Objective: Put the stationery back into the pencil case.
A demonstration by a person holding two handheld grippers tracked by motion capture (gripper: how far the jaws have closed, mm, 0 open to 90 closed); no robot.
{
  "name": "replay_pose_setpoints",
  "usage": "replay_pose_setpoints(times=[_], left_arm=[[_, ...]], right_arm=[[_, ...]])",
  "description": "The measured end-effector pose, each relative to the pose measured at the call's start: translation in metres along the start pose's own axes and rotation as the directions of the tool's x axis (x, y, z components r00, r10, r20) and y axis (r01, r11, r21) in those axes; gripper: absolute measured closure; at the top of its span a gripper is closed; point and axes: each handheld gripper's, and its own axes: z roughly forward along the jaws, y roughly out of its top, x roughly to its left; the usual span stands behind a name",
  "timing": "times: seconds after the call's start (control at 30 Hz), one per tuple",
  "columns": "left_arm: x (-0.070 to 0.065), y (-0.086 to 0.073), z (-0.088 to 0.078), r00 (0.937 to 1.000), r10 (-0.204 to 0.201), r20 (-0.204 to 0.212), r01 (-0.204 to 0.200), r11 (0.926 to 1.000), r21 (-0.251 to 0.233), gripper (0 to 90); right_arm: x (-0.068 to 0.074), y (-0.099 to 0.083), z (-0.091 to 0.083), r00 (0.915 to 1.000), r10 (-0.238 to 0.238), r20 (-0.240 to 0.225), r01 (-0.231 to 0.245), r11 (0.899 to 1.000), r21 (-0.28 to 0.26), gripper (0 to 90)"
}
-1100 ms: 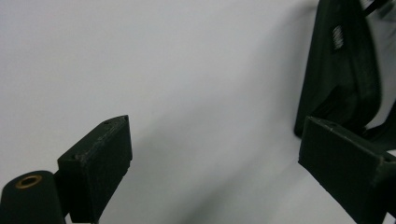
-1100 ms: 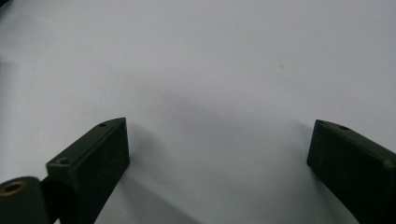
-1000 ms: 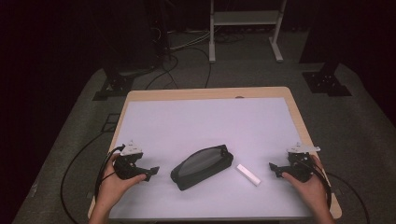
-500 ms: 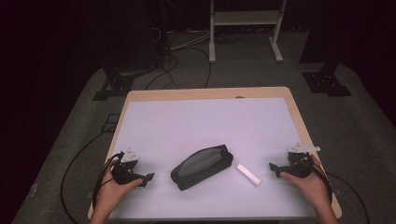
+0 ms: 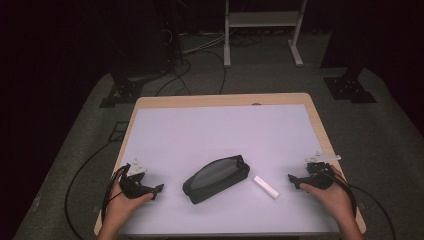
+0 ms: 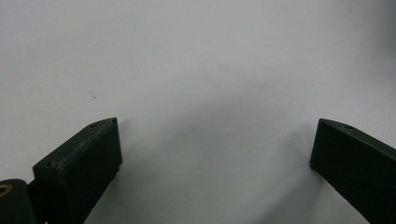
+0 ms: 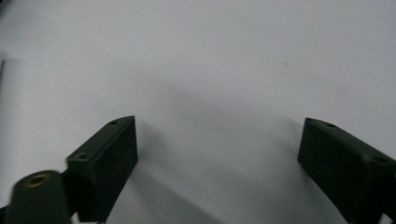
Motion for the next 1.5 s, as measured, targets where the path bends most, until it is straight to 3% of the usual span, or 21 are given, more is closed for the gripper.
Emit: replay_pose_setpoints(times=[0.17, 0.47, 1.03, 1.5], left_arm=[[0.000, 0.000, 0.000, 1.0000, 0.002, -0.001, -0.002, 1.0000, 0.002, 0.9], [0.000, 0.000, 0.001, 1.0000, -0.001, 0.001, 0.001, 1.0000, 0.001, 0.9], [0.001, 0.000, 0.001, 1.0000, -0.004, 0.004, 0.004, 1.0000, 0.001, 0.8], [0.001, 0.000, 0.001, 1.0000, -0.004, 0.004, 0.004, 1.0000, 0.000, 0.8]], right_arm=[[0.002, 0.003, -0.001, 1.0000, -0.001, 0.003, 0.001, 1.000, 0.023, 17.0], [0.005, 0.010, -0.009, 0.9999, 0.000, -0.017, 0.001, 0.998, 0.055, 31.4], [0.026, 0.036, -0.024, 0.9958, -0.021, -0.089, 0.027, 0.997, 0.068, 33.7], [0.049, 0.052, -0.027, 0.9879, -0.068, -0.139, 0.080, 0.993, 0.082, 36.3]])
